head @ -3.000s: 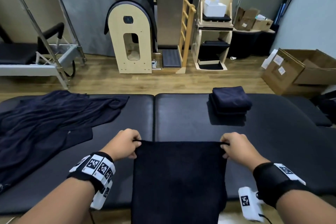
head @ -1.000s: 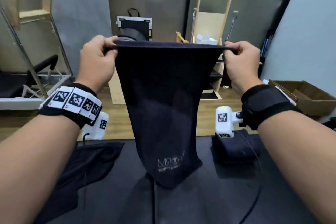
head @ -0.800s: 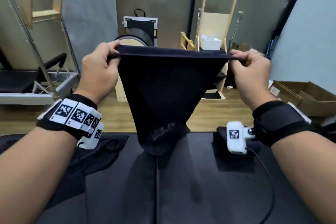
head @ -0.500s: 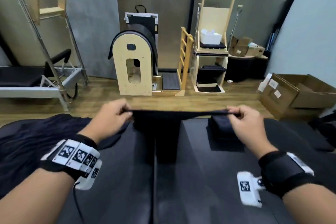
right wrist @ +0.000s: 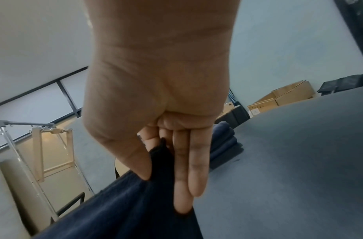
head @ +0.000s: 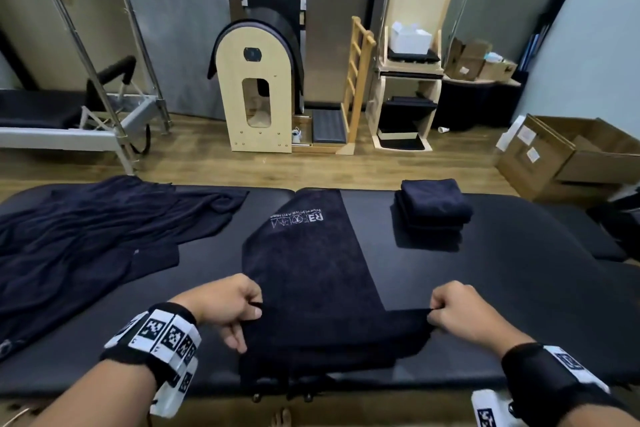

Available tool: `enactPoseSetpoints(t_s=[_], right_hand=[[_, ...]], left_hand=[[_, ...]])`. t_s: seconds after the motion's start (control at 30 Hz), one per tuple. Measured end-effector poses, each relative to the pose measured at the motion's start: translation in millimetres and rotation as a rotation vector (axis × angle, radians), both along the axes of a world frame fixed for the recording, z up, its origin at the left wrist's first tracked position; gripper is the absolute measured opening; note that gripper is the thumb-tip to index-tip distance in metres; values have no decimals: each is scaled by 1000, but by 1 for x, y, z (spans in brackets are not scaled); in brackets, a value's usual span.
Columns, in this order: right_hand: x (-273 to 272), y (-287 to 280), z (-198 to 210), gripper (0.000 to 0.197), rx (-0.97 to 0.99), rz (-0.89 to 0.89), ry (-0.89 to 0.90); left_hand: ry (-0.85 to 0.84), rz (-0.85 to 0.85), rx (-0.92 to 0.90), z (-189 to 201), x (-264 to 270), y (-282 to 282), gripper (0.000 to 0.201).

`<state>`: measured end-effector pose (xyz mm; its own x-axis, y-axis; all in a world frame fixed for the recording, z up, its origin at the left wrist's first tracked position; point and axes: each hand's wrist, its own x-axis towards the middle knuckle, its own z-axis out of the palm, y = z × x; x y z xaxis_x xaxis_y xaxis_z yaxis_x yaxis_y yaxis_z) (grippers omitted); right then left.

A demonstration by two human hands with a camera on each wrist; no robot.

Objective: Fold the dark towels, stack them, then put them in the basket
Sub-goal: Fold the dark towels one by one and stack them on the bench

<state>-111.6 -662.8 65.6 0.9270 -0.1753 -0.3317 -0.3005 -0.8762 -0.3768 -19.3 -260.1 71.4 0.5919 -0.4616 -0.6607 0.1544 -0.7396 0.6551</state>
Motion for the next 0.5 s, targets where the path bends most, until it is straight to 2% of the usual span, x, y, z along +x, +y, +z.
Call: enactPoseSetpoints(t_s=[0.1,0.2,0.33,0.5], right_hand=[[19,6,-4,16,-2,35,-45],[57,13,-7,25,15,30,-145],[122,29,-5,20,92,2,-204],[218,48,-14,11,81,-10,-210]], left_hand=[[-81,78,13,-9,12,2,14],[-181,241,-20,-18,36,8,13],[-324,404,-3,-30,79,16,15],[-402,528,8,-50,150,26,15]])
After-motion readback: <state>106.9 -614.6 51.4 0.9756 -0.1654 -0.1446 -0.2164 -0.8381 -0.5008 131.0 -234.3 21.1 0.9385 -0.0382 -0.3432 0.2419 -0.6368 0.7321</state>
